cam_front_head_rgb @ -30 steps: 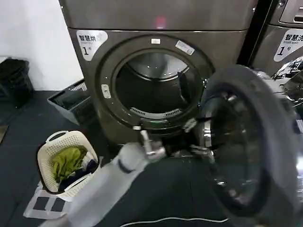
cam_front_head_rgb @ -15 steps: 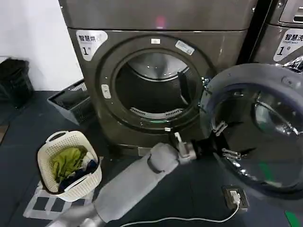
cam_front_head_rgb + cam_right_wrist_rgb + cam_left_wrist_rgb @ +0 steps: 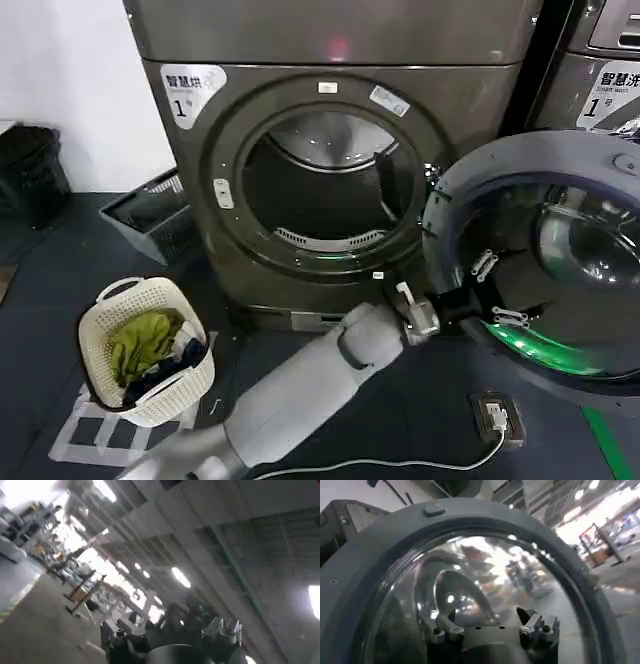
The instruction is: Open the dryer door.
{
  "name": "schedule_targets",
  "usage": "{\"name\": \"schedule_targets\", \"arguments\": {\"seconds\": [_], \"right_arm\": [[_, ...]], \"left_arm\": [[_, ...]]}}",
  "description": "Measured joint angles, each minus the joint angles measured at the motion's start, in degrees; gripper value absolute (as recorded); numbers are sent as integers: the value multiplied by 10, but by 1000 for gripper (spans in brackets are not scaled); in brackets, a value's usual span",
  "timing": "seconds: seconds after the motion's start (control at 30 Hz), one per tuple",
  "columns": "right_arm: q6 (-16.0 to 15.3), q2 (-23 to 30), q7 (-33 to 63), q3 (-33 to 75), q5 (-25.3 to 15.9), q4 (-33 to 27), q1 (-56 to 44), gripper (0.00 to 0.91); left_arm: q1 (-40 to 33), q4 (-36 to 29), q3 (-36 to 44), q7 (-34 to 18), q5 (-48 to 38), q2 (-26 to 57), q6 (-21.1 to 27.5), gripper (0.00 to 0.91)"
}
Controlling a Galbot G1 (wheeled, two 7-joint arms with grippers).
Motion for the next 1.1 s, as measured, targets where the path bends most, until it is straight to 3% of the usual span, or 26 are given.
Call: {"name": "schedule_targets", "arguments": {"seconds": [0.1, 0.3, 0.57, 0.87, 1.1], "right_arm": [[30, -6, -15, -1, -1, -7, -3, 907], [57, -17, -28, -4, 0, -20, -7, 907], [57, -22, -34, -14, 1, -12, -5, 907], [57, -36, -40, -29, 0, -7, -1, 907], [59, -33, -40, -38, -1, 0, 2, 907]], "left_arm": [[0, 0, 0, 3, -1, -3, 3, 907], [-6, 2, 0, 8, -4, -4, 4, 907], [6, -21, -6, 27, -14, 8, 24, 907], [56, -157, -5, 77, -85, 93, 41, 907], [49, -157, 38, 63, -62, 63, 41, 907]]}}
